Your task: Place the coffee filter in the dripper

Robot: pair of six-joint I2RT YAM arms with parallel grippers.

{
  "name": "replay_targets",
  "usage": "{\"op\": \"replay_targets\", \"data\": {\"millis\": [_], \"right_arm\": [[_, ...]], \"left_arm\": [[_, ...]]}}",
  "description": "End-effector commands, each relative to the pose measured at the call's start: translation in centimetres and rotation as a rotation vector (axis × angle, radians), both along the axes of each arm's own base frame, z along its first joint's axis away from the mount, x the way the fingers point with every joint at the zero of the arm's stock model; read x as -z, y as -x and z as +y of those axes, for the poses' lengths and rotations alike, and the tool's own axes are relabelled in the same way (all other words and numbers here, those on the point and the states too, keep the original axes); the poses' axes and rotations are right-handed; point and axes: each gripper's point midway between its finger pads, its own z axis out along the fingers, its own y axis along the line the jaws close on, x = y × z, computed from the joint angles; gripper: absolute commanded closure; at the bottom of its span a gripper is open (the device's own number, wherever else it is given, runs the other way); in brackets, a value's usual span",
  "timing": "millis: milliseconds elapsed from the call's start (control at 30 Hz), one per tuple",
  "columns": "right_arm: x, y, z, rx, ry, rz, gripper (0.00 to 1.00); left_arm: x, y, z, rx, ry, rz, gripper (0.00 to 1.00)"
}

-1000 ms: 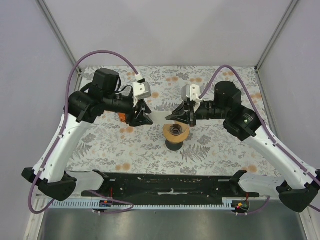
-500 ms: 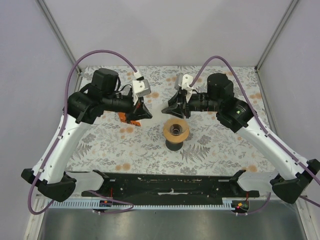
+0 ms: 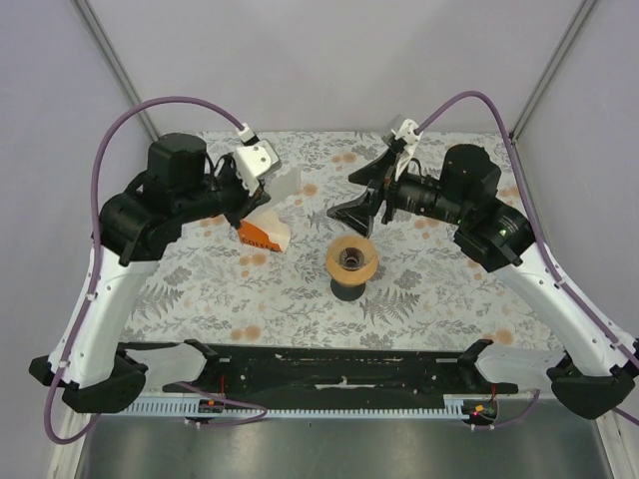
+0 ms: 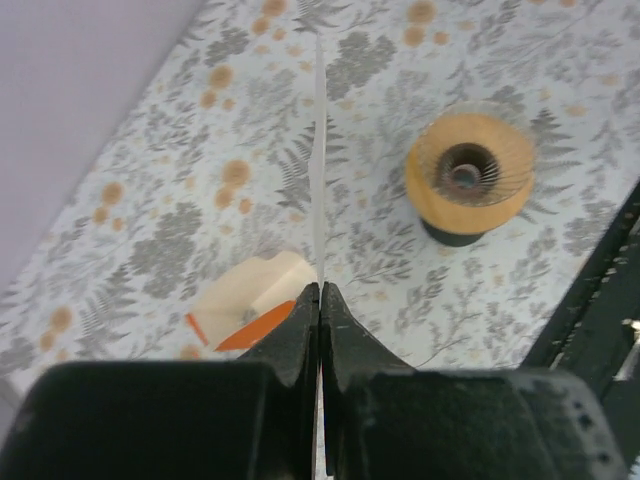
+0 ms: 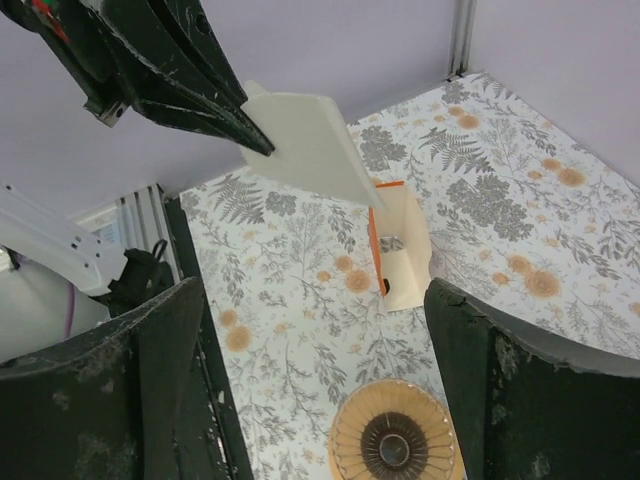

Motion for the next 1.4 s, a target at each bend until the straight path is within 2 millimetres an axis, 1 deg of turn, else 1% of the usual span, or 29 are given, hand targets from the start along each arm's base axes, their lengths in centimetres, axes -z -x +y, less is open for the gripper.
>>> {"op": "replay_targets", "data": {"millis": [0, 33, 133, 200, 267, 300, 367, 433, 500, 567, 600, 633, 733, 800, 933, 1033, 1100, 1200, 1333, 1367], "right_arm": [[-1.9, -0.4, -0.3, 0.063, -0.075, 0.086, 0.02], [-1.9, -0.1, -0.1, 0.042, -0.071, 0.092, 0.02], [-2.1, 0.4, 0.5, -0.012, -0.053, 0.083, 0.02], [-1.9, 1.0, 0.9, -0.069, -0.036, 0.066, 0.02], [-1.5, 2.0, 1.5, -0.148, -0.019, 0.049, 0.02], [-1.3, 2.7, 1.7, -0.191, -0.009, 0.033, 0.02], [-0.8, 3.6, 2.1, -0.242, 0.014, 0.007, 0.02], [-0.2, 3.4, 2.5, -0.246, 0.045, 0.013, 0.02], [0.6, 2.8, 3.0, -0.239, 0.074, 0.041, 0.02], [1.2, 2.6, 3.9, -0.248, 0.097, 0.056, 0.02], [1.4, 2.3, 4.4, -0.248, 0.115, 0.029, 0.02], [1.5, 2.2, 4.8, -0.246, 0.126, 0.018, 0.02], [1.5, 1.6, 6.5, -0.268, 0.135, 0.0, 0.02], [1.6, 1.1, 7.6, -0.299, 0.141, -0.002, 0.02], [1.5, 1.6, 9.8, -0.419, 0.148, -0.087, 0.02], [1.8, 1.7, 11.2, -0.473, 0.165, -0.174, 0.02], [2.7, 1.2, 12.0, -0.486, 0.182, -0.151, 0.02], [4.1, 1.3, 12.6, -0.516, 0.19, -0.085, 0.02], [6.9, 0.0, 13.9, -0.508, 0.211, 0.039, 0.02], [7.5, 0.0, 14.1, -0.52, 0.208, 0.078, 0.02]], "left_arm": [[-2.9, -1.7, 4.3, -0.067, -0.213, -0.268, 0.98], [-2.9, -1.3, 4.4, -0.014, -0.26, -0.299, 0.98], [-2.5, 1.5, 4.4, 0.268, -0.413, -0.437, 0.98], [-2.4, 3.2, 4.4, 0.409, -0.465, -0.542, 0.98], [-1.7, 4.8, 4.3, 0.545, -0.521, -0.654, 0.98], [-1.0, 5.4, 4.4, 0.625, -0.573, -0.722, 0.98], [1.0, 6.3, 4.4, 0.748, -0.646, -0.79, 0.98], [3.3, 7.1, 4.8, 0.894, -0.747, -0.853, 0.98], [4.4, 7.4, 4.8, 0.971, -0.805, -0.949, 0.98], [4.8, 7.3, 4.3, 1.006, -0.845, -1.066, 0.98], [4.8, 7.1, 4.2, 1.034, -0.888, -1.134, 0.98], [5.3, 6.9, 4.1, 1.061, -0.925, -1.179, 0.98], [4.7, 6.7, 2.8, 1.081, -0.95, -1.354, 0.98], [4.8, 7.0, 2.4, 1.127, -0.968, -1.424, 0.98], [5.8, 8.1, 2.0, 1.218, -1.011, -1.542, 0.98], [5.9, 9.0, 1.4, 1.241, -0.956, -1.577, 0.98], [5.7, 9.3, 1.2, 1.241, -0.936, -1.6, 0.98], [5.2, 9.4, 1.0, 1.22, -0.93, -1.64, 0.98], [5.2, 9.1, 1.0, 1.2, -0.948, -1.653, 0.98], [5.2, 9.1, 1.0, 1.2, -0.95, -1.653, 0.98]]}}
